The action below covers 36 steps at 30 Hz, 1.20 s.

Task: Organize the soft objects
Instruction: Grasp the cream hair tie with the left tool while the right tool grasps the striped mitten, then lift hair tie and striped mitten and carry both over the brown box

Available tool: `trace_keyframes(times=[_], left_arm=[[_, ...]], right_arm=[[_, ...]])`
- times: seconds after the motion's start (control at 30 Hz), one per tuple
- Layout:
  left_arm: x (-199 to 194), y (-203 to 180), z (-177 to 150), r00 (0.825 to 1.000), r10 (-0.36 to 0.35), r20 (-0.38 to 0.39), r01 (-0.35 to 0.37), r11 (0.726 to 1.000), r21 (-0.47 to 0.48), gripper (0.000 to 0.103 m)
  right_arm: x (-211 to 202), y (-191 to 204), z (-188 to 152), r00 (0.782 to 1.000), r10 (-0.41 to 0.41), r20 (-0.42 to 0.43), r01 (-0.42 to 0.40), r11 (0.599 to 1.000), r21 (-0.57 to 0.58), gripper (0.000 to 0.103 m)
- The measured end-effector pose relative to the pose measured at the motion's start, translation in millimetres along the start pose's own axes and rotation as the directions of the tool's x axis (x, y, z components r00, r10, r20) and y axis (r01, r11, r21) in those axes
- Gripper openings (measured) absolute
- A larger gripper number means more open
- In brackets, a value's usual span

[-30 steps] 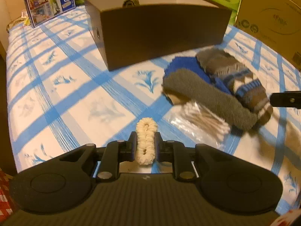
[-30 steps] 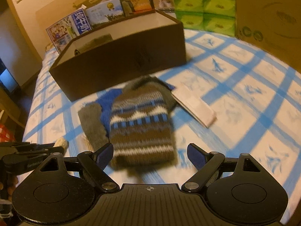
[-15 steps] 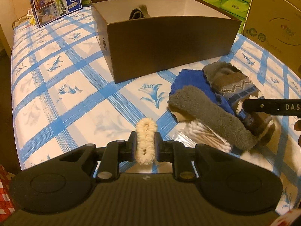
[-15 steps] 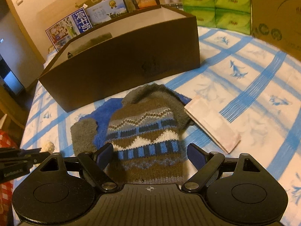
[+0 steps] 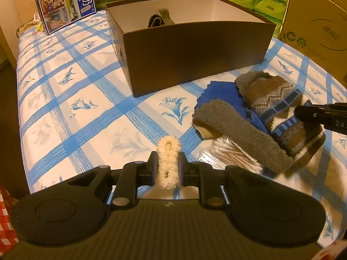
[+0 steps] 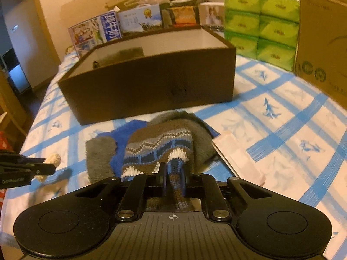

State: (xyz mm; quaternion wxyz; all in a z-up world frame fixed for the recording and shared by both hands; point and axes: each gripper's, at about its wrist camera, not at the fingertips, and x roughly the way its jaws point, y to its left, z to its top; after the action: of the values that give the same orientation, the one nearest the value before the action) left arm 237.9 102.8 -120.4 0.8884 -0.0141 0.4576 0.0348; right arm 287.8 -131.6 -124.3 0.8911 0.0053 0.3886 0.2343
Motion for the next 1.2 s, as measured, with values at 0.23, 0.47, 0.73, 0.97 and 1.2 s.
trace_keyframes(times=[0.23,0.47,0.73,0.97,1.2], left_arm=[[-18,0,0,1.000,-0.003,0.029,0.003,1.000,-0.006,0.017],[-34,2,-1,0.998,-0.002,0.057,0.003,1.000,-0.012,0.017],[-44,2,-2,0.997,-0.010,0.075,0.011,1.000,-0.013,0.017],[-44,1,-9,0.998,-0.018,0.062,0.018,1.000,-0.007,0.017],[-43,1,-11,0.998,-0.017,0.055,0.017,1.000,-0.010,0.017]], right_arm=[[-31,12,3,0.998,0.022,0.062,-0.020,0.999,-0.028,0.011],[-65,24,6,0.987,0.056,0.153,-0.043,0.995,-0.087,0.011],[-77,17,2,0.994,0.030,0.105,-0.023,0.997,-0.068,0.012],[-60,11,-49,0.991,-0.018,-0.131,0.011,0.998,-0.054,0.019],[-63,4,-53,0.997,-0.037,-0.062,0.036,0.999,-0.018,0.046]])
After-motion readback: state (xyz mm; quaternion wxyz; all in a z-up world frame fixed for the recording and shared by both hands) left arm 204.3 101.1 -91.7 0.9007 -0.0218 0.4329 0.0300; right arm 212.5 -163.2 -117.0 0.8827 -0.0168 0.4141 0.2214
